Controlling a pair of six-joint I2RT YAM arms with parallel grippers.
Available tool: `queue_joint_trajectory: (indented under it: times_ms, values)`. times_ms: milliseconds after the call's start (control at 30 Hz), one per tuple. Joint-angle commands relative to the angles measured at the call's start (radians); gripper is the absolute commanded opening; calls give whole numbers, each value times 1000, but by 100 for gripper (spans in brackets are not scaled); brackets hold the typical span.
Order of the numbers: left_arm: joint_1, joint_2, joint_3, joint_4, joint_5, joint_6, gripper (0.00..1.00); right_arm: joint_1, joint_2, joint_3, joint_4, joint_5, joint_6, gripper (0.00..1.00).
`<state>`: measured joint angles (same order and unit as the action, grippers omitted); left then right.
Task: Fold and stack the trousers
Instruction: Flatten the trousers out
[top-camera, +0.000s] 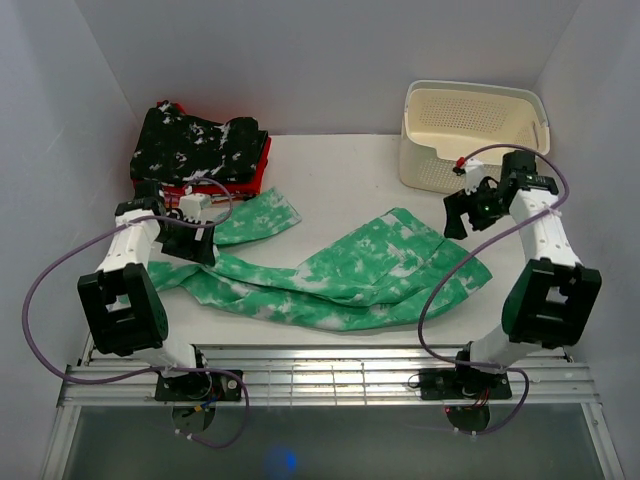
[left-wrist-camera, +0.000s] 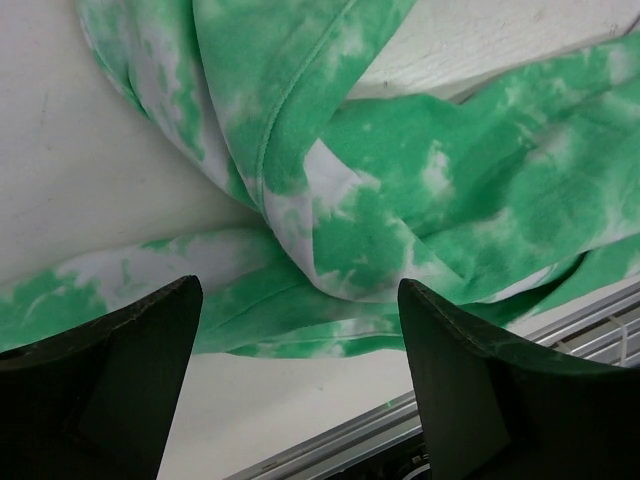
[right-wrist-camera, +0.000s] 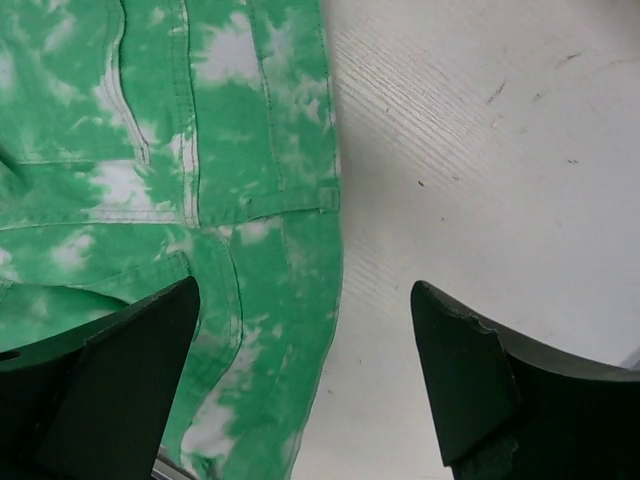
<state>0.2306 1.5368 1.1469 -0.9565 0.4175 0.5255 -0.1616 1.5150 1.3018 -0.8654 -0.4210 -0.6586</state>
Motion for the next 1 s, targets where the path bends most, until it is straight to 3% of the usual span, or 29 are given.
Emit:
queue_joint_trajectory:
  times_ms: [0, 200, 267, 300, 333, 400, 433, 567, 633, 667, 700, 733, 767, 800, 833, 900, 967]
  values:
    - [19, 17, -44, 12, -23, 119, 85, 16, 140, 71, -38, -36, 13, 90]
    - [125, 68, -127, 28, -75, 180, 68, 13, 231, 4, -26, 39, -4, 81]
    - [173, 94, -141, 42, -89, 188, 60, 7, 218, -39, -12, 54, -21, 70]
    - [190, 106, -144, 42, -89, 198, 57, 5, 212, -73, -11, 57, -29, 63]
    - [203, 115, -142, 42, -89, 203, 50, 1, 206, -87, -11, 62, -41, 44]
    - [246, 140, -135, 48, -92, 211, 42, -24, 185, -114, -11, 74, -50, 24]
    - [260, 147, -128, 53, -91, 211, 35, -35, 171, -118, -12, 80, -53, 8]
    - [320, 171, -93, 47, -79, 231, 27, -130, 113, -118, -33, 87, -99, 8]
    - [325, 166, -58, -31, 2, 313, 33, -151, 82, -108, -79, 84, -134, 8]
    - [325, 148, -44, -68, 42, 355, 47, -162, 73, -105, -99, 80, -172, 8]
    - [325, 131, -29, -95, 82, 390, 55, -162, 65, -98, -124, 71, -199, 8]
    - [325, 112, 6, -128, 163, 425, 61, -162, 57, -92, -147, 41, -217, 17]
    - [322, 94, 28, -172, 202, 479, 75, -162, 50, -66, -187, 22, -232, 35]
    - [319, 62, 52, -186, 234, 490, 80, -162, 51, -50, -201, -11, -243, 66]
    - [314, 51, 110, -201, 266, 499, 85, -162, 65, -30, -205, -27, -234, 76]
    - [285, 42, 175, -218, 349, 498, 87, -159, 92, 45, -205, -64, -207, 87]
    - [213, 42, 256, -226, 391, 479, 87, -147, 154, 139, -208, -81, -167, 90]
